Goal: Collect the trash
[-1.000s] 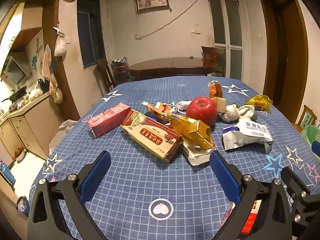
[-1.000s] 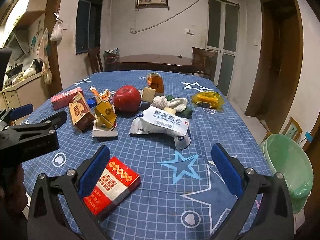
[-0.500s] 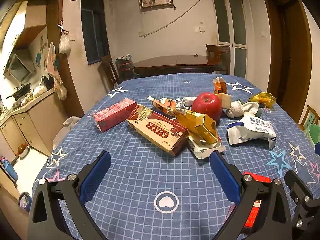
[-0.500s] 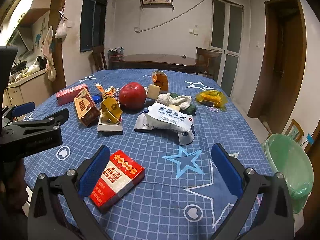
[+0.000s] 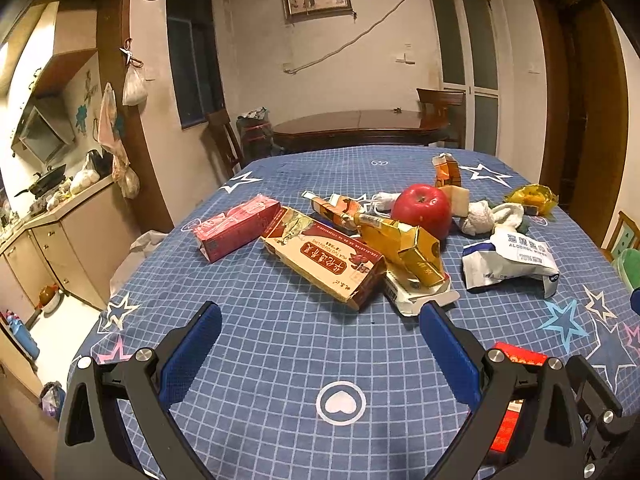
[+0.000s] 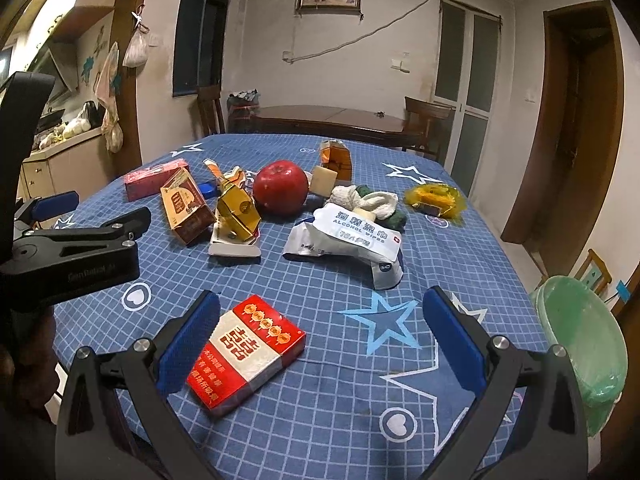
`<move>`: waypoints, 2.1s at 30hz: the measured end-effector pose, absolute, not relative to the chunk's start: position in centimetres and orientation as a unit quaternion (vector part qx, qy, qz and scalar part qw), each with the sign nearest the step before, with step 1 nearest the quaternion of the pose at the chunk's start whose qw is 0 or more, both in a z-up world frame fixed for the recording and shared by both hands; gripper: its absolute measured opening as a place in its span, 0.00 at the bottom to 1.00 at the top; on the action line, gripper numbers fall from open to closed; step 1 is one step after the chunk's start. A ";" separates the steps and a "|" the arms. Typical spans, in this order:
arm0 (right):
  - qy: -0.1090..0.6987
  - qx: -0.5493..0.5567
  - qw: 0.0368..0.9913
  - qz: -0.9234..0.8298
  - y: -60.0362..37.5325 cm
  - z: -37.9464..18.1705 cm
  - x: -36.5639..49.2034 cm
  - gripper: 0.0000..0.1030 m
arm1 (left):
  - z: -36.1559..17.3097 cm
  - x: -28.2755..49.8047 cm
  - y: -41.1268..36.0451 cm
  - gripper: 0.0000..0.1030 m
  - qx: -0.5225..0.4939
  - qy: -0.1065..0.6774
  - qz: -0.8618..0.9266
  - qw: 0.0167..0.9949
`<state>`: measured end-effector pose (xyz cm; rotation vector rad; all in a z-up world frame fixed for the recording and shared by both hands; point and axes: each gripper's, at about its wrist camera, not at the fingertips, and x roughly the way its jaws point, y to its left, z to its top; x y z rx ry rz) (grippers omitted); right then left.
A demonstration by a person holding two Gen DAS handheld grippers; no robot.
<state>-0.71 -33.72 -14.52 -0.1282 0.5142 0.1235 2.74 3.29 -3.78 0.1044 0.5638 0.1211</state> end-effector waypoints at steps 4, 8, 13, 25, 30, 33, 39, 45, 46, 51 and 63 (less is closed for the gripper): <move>0.257 -0.064 0.962 0.066 -33.5 -14.6 -0.8 0.95 | -3.7 2.7 3.6 0.96 0.051 0.273 0.067 0.958; 0.269 -0.057 0.957 0.087 -32.8 -14.8 -0.7 0.95 | -3.8 2.8 5.0 0.96 0.044 0.264 0.097 0.958; 0.305 -0.066 0.943 0.116 -30.6 -15.8 0.3 0.95 | -4.0 2.6 7.3 0.96 0.029 0.268 0.124 0.955; 0.391 -0.092 0.912 0.082 -27.9 -19.6 3.3 0.95 | -4.6 2.3 9.8 0.96 0.015 0.283 0.138 0.949; 0.388 -0.076 0.917 0.051 -30.1 -19.3 2.8 0.95 | -5.0 3.2 9.5 0.96 0.007 0.293 0.136 0.946; 0.389 -0.072 0.918 0.024 -32.3 -19.5 2.5 0.95 | -5.4 3.9 9.3 0.96 0.004 0.301 0.134 0.944; 0.390 -0.017 0.920 0.003 -35.8 -19.3 2.7 0.95 | -5.1 6.1 9.1 0.96 -0.016 0.321 0.119 0.939; 0.402 -0.019 0.915 0.034 -35.4 -20.1 3.5 0.84 | -3.2 10.0 8.8 0.96 -0.054 0.316 0.121 0.939; 0.406 -0.014 0.913 0.041 -35.5 -20.2 3.8 0.77 | -3.0 10.7 8.9 0.96 -0.061 0.319 0.122 0.938; 0.393 -0.009 0.918 0.052 -36.1 -20.0 4.1 0.53 | -4.5 15.8 8.9 0.96 -0.114 0.377 0.111 0.913; 0.391 -0.012 0.919 0.049 -36.6 -20.2 4.5 0.77 | -9.3 20.1 8.4 0.95 -0.166 0.440 0.098 0.877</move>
